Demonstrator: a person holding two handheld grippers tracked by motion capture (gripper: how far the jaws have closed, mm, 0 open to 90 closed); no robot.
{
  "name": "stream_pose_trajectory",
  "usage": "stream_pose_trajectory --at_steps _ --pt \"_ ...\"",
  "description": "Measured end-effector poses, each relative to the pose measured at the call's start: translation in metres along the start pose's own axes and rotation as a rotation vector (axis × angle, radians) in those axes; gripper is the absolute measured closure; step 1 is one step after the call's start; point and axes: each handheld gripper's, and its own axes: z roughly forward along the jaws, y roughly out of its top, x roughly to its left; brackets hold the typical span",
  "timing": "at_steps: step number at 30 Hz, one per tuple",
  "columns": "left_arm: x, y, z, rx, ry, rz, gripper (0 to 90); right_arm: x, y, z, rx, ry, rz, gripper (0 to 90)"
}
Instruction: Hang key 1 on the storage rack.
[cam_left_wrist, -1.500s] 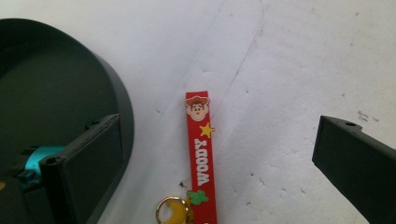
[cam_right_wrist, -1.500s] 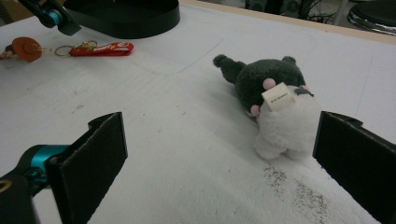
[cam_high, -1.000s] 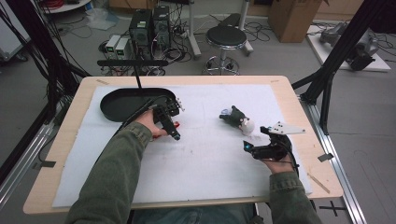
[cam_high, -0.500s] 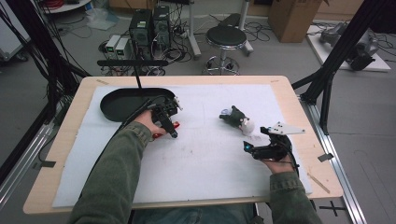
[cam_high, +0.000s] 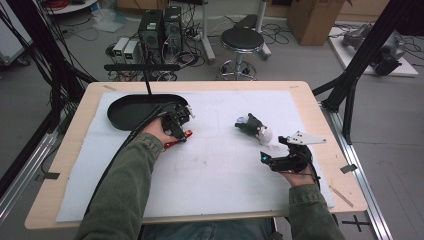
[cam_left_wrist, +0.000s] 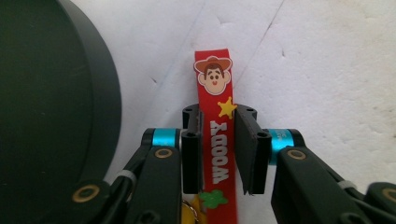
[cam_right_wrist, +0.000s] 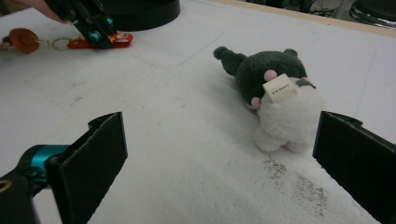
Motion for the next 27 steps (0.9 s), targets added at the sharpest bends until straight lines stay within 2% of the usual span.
stream_pose_trajectory --at_steps 2,6,7,8,9,10,11,16,19,22,23,24,27 --pt "-0.001 -0.001 0.000 -0.007 0.007 -0.011 74.4 0.000 0.000 0.000 -0.007 0.012 0.010 2.2" --pt "-0.004 -0.001 -0.003 -0.001 0.012 -0.004 74.6 0.001 0.000 0.000 -0.004 0.015 0.008 2.2" --pt "-0.003 -0.001 -0.005 -0.010 0.004 -0.010 74.6 0.001 0.000 0.000 -0.003 0.015 0.010 2.2" --pt "-0.001 -0.001 -0.008 -0.019 -0.025 -0.032 74.7 0.001 0.000 0.000 -0.004 0.015 0.009 2.2" --pt "-0.001 -0.001 -0.008 -0.019 -0.025 -0.032 74.7 0.001 0.000 0.000 -0.004 0.015 0.009 2.2" --pt "0.005 -0.004 -0.014 -0.054 -0.054 -0.075 74.7 0.000 0.000 0.000 -0.003 0.014 0.009 2.2" --pt "0.005 -0.004 -0.014 -0.054 -0.054 -0.075 74.7 0.000 0.000 0.000 -0.003 0.013 0.010 2.2" --pt "0.007 -0.010 -0.035 -0.087 -0.023 -0.078 74.7 0.001 0.000 0.000 -0.002 0.012 0.010 2.2" --pt "0.006 -0.012 -0.051 -0.138 -0.015 -0.079 74.6 0.001 0.000 0.000 -0.003 0.011 0.010 2.2" --pt "0.006 -0.016 -0.067 -0.192 -0.027 -0.087 74.6 0.002 0.001 0.000 -0.004 0.016 0.014 2.2" --pt "0.006 -0.016 -0.067 -0.192 -0.027 -0.087 74.6 0.002 0.001 0.000 -0.004 0.016 0.014 2.2" --pt "0.008 -0.018 -0.076 -0.216 -0.018 -0.101 74.6 0.004 0.001 -0.001 -0.005 0.017 0.022 2.2" --pt "0.013 -0.021 -0.088 -0.248 -0.013 -0.120 74.6 0.005 0.002 0.000 -0.005 0.021 0.017 2.2"
